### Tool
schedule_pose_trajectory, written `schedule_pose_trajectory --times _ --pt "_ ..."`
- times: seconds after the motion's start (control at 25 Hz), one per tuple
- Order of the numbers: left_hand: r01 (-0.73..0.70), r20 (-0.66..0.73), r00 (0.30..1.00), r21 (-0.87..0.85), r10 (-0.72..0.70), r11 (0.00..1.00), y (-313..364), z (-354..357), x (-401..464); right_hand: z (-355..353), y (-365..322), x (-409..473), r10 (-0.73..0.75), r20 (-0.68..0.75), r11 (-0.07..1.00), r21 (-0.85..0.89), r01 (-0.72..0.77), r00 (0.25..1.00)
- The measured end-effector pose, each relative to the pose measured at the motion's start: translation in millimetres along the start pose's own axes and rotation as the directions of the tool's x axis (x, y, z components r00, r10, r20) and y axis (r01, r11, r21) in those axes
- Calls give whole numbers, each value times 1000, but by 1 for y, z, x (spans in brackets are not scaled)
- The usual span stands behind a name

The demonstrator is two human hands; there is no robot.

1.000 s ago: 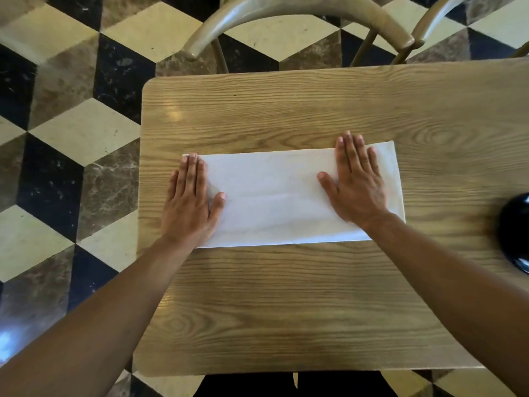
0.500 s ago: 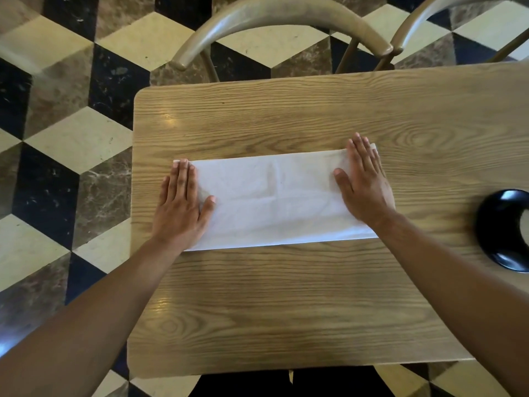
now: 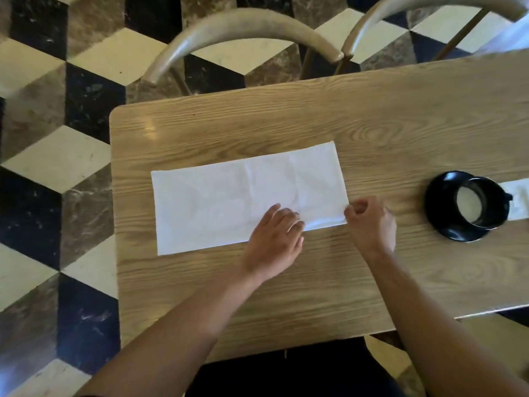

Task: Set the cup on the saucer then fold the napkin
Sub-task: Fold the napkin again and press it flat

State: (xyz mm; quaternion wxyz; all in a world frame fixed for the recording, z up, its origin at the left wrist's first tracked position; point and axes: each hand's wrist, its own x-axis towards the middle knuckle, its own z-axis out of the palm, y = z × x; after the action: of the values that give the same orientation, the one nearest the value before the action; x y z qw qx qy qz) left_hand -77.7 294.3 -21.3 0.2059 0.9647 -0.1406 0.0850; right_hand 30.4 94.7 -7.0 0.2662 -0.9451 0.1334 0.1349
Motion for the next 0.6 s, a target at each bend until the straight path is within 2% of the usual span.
schedule_pose_trajectory --times 0.12,0.32,0.48,0.6 --pt "47 27 999 -37 -46 998 38 19 37 -4 8 -11 50 66 996 69 -55 997" --pt "201 271 939 64 -210 978 60 29 61 -15 11 -12 140 153 980 121 -160 978" --pt "238 288 921 112 -261 965 64 29 70 -21 12 -12 200 262 946 199 -256 944" --pt "246 295 918 99 -264 964 67 29 75 -23 12 -12 188 323 934 232 -270 928"
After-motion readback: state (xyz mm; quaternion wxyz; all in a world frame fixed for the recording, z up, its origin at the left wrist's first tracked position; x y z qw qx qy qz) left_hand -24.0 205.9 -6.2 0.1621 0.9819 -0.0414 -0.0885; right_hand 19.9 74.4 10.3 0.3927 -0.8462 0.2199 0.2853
